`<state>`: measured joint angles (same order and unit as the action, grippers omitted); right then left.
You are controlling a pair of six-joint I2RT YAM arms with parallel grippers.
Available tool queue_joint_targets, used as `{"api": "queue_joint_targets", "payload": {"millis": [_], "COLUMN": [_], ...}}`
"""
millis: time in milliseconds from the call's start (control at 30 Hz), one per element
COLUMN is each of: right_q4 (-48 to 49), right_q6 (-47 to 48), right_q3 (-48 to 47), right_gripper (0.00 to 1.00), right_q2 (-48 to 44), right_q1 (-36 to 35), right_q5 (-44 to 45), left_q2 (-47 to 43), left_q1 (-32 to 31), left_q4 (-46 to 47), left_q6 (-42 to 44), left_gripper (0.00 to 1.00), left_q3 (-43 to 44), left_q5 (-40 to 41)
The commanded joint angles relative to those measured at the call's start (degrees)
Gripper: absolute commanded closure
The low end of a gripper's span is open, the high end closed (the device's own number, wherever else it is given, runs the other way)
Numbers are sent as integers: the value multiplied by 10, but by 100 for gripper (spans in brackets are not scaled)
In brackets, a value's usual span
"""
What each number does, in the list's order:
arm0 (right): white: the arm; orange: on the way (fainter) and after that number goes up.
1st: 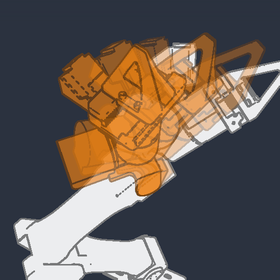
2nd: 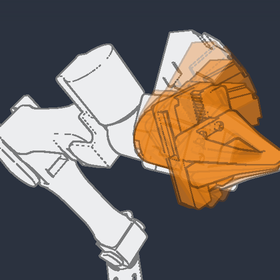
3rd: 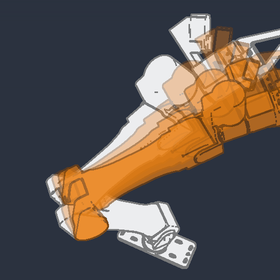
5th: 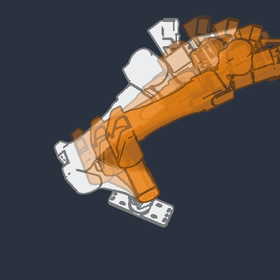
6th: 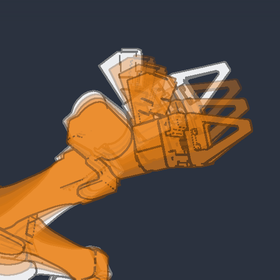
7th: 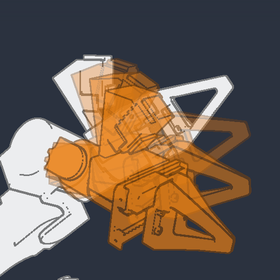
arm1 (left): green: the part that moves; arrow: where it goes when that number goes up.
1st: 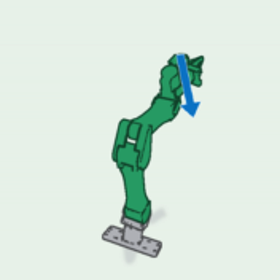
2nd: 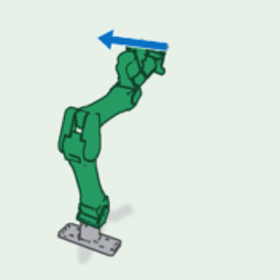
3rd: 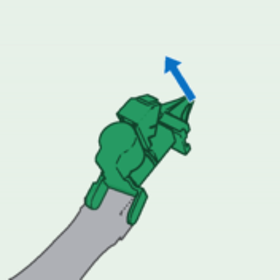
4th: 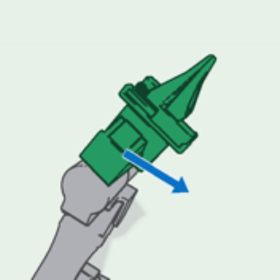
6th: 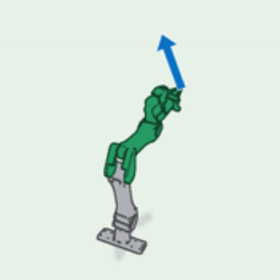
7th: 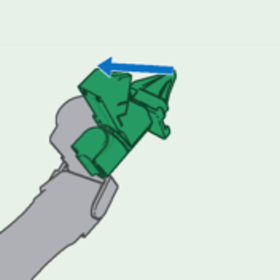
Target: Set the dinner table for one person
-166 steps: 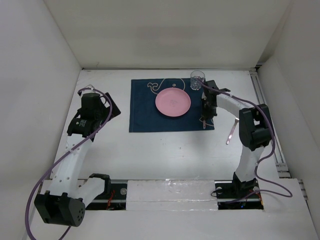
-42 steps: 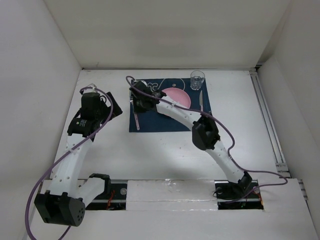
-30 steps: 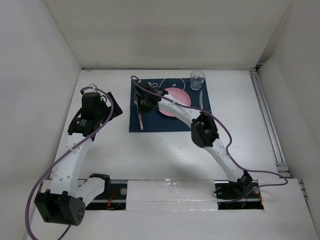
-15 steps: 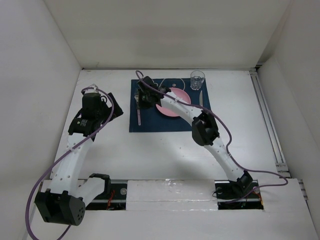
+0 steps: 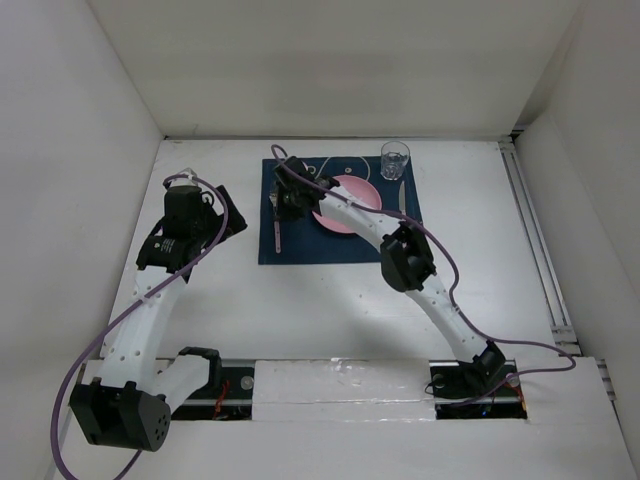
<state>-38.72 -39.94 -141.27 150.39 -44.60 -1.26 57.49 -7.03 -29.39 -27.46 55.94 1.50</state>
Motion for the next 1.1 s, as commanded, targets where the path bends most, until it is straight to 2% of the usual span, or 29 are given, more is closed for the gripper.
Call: {"api": "queue_joint_targets", "payload": {"millis": [0,1067], "right_q4": [12,-17], "right_q6": [4,38], "right_q3": [-31,-54], "right_gripper": [99,96], "right_q2": [3,41], "right_q1": [4,14], "right_q5": [19,30], "left_q2": [-2,-2], "left_q1": [1,1], "left_q4": [14,14], "left_q6": [7,7], "left_gripper": [0,0], "left_q3": [-3,-3], "left_q5": [-7,-12]}}
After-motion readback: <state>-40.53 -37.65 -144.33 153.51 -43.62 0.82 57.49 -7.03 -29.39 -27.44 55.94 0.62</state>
